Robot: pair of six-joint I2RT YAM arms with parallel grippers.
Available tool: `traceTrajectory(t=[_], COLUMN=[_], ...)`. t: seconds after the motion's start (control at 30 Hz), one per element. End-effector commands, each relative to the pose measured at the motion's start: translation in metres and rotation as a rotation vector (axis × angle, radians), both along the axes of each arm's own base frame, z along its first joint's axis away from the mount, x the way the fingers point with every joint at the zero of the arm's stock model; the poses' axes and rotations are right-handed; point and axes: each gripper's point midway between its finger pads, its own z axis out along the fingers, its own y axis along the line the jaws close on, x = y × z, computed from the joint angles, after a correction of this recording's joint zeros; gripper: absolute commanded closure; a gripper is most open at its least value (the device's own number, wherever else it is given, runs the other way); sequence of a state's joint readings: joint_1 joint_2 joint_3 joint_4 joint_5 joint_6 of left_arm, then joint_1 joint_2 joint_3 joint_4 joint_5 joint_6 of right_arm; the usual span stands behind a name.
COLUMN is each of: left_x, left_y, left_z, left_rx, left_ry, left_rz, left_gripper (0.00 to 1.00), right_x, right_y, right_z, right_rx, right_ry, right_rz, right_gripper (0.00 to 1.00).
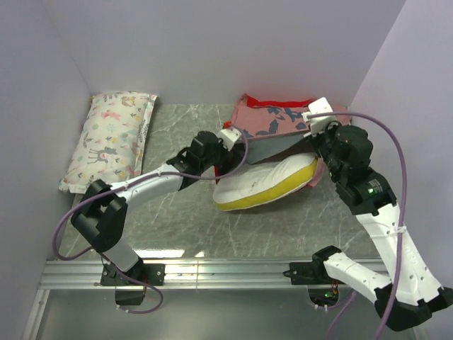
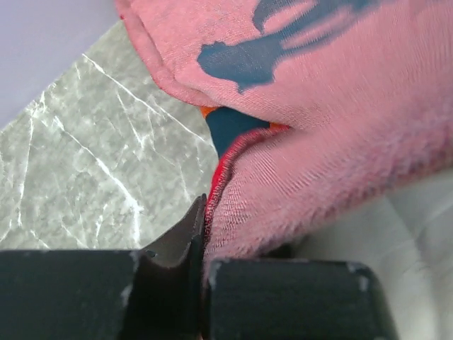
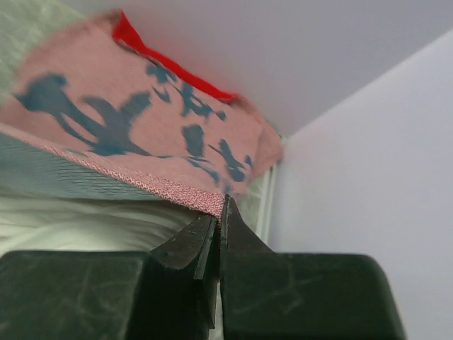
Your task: Put the pillow into the pillowcase
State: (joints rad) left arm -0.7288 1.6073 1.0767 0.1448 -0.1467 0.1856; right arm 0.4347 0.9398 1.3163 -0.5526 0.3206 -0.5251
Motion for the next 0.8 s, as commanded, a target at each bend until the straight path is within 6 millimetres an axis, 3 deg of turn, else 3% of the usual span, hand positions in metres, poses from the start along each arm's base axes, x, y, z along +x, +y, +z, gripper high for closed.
traceTrajectory(t=[0.0,0.03,0.07,0.1,0.13,0.17,0.2,0.27,0.3,0.4,0.57,0.67,0.77], left_x=[0.014,0.014,0.01,0.01,0.005,0.002,0.002,-0.001,-0.001,-0.001,0.008,0.019,0.032], left_y=[0.016,0.025,0.029,0.029,0.031,0.032,0.031,0.033,0.033,0.031,0.029,0.036,0.05], left_z=[0.077,0.084,0.106,0.131,0.137,0.15,0.173,0.181,0.196,0.215,0.231,0.243,0.237], left_rx=[-0.096,-0.096,-0.121,-0.152,-0.156,-0.17,-0.207,-0.214,-0.241,-0.277,-0.305,-0.322,-0.317], left_ry=[-0.056,-0.045,-0.066,-0.095,-0.08,-0.091,-0.106,-0.081,-0.091,-0.097,-0.091,-0.102,-0.081], left_rz=[-0.006,0.0,-0.012,-0.014,-0.031,-0.033,-0.033,-0.034,-0.031,-0.029,-0.009,0.015,0.056], left_gripper=[1.0,1.0,1.0,1.0,1.0,1.0,1.0,1.0,1.0,1.0,1.0,1.0,1.0], right_x=[0.006,0.01,0.015,0.018,0.021,0.025,0.027,0.031,0.031,0.027,0.007,-0.009,-0.025], right_y=[-0.04,-0.045,-0.05,-0.061,-0.066,-0.069,-0.077,-0.078,-0.079,-0.081,-0.084,-0.095,-0.108], right_z=[0.019,0.014,-0.011,-0.022,-0.028,-0.05,-0.058,-0.082,-0.09,-0.128,-0.191,-0.207,-0.216], right_rx=[-0.016,-0.037,-0.064,-0.078,-0.086,-0.099,-0.1,-0.091,-0.086,-0.057,-0.062,-0.085,-0.116], right_ry=[-0.165,-0.177,-0.136,-0.123,-0.122,-0.084,-0.072,-0.022,-0.005,0.076,0.221,0.259,0.294], right_rz=[-0.148,-0.165,-0.179,-0.21,-0.222,-0.226,-0.245,-0.239,-0.238,-0.241,-0.243,-0.27,-0.292], right_gripper=[1.0,1.0,1.0,1.0,0.96,0.92,0.88,0.75,0.7,0.49,0.44,0.44,0.44])
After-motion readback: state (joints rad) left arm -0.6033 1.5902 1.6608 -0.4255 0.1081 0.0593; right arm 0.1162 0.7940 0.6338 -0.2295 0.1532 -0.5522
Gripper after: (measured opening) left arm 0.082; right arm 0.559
